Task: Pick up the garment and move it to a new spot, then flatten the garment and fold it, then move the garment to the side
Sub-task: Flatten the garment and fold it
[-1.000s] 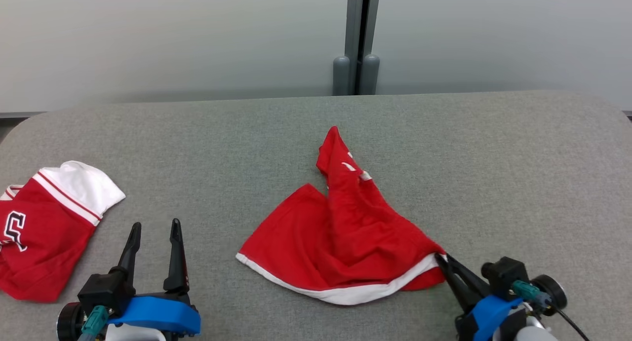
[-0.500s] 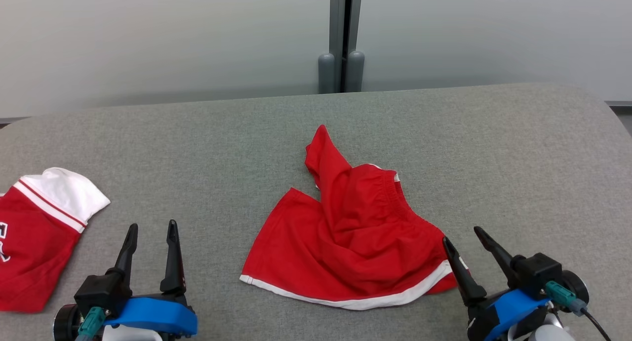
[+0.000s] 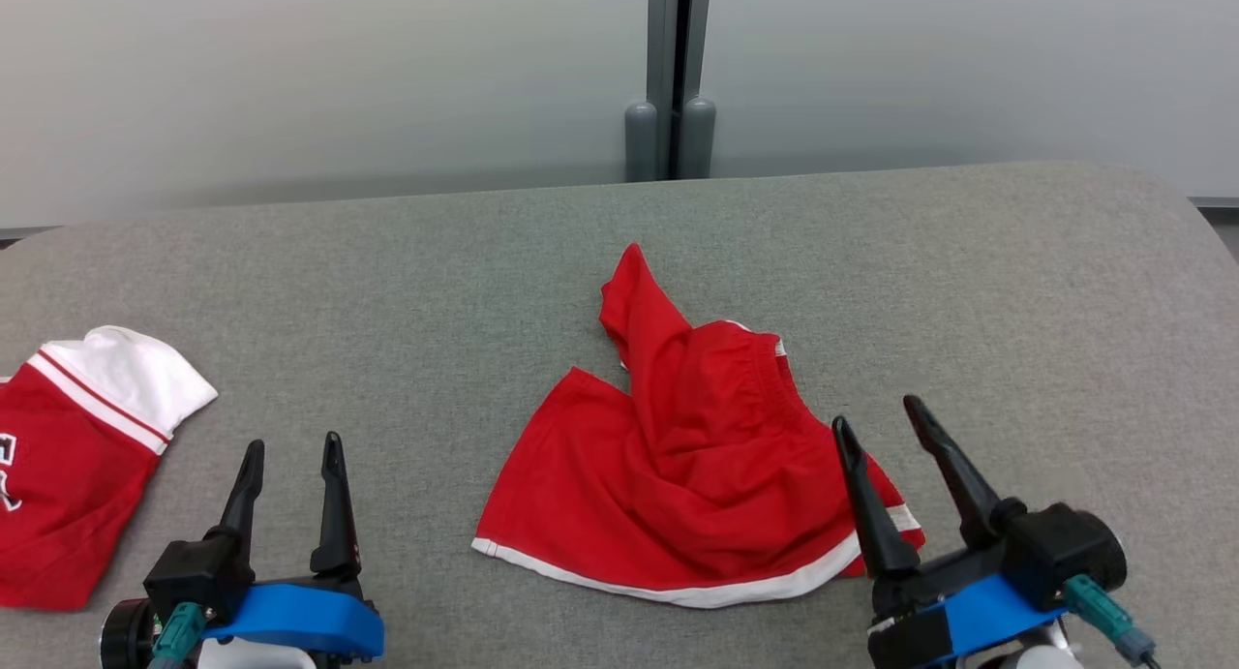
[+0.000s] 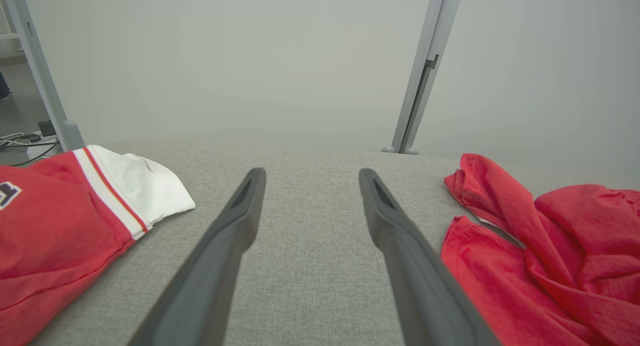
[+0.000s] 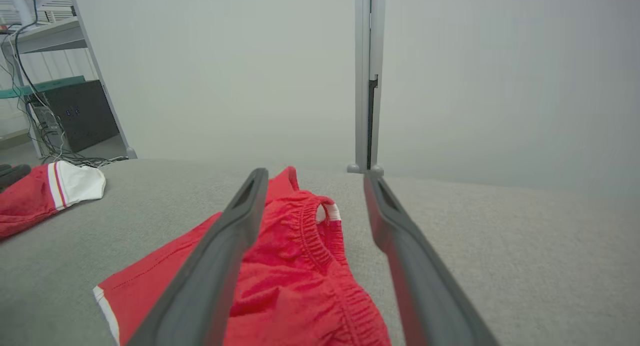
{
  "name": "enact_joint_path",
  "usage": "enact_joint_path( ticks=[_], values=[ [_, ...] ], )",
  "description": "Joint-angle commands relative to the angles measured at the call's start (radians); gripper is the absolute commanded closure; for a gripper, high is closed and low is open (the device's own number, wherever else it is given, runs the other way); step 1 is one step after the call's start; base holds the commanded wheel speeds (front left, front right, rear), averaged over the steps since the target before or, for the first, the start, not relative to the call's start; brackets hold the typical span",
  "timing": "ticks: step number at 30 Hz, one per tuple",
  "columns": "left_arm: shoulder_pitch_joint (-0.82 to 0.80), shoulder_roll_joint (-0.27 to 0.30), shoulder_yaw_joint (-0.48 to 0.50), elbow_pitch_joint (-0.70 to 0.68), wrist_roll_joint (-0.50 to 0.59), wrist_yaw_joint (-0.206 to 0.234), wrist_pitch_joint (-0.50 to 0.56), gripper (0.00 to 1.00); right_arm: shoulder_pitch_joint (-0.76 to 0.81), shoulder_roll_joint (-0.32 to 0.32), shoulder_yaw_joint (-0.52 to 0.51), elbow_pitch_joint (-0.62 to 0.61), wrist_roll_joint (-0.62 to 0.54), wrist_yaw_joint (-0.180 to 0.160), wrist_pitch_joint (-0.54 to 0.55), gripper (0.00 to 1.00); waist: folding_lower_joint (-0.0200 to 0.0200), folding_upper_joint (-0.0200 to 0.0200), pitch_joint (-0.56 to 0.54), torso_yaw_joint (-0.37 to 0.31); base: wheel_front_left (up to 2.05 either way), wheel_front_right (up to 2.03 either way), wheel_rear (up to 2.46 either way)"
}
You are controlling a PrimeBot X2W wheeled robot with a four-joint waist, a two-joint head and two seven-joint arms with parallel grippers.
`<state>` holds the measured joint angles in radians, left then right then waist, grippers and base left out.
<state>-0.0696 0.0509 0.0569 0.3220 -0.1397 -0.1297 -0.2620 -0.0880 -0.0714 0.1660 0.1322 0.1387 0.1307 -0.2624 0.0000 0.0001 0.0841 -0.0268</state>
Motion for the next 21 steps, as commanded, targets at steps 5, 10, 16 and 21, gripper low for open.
enact_joint_path(
  ticks=[5,10,16,21],
  values=[
    [0.008,0.006,0.004,0.001,0.022,-0.001,-0.004,0.0,0.062,0.017,-0.019,0.033,-0.023,0.0,-0.003,0.0,0.0,-0.0001,-0.008,0.008,0.0,0.0,0.0],
    [0.021,0.006,0.009,0.0,0.025,-0.001,-0.004,0.0,0.075,0.021,-0.031,0.058,-0.036,0.0,-0.003,0.0,0.0,-0.0001,-0.014,0.006,0.0,0.0,0.0],
    [0.023,0.009,0.003,0.006,0.032,-0.001,-0.004,0.0,0.066,0.021,-0.033,0.078,-0.026,0.0,-0.004,0.0,0.0,-0.0001,-0.023,0.004,0.0,0.0,0.0],
    [0.027,0.01,0.0,0.008,0.035,-0.001,-0.004,0.0,0.067,0.021,-0.032,0.092,-0.03,0.0,-0.004,0.0,0.0,-0.0001,-0.028,0.003,0.0,0.0,0.0]
  ],
)
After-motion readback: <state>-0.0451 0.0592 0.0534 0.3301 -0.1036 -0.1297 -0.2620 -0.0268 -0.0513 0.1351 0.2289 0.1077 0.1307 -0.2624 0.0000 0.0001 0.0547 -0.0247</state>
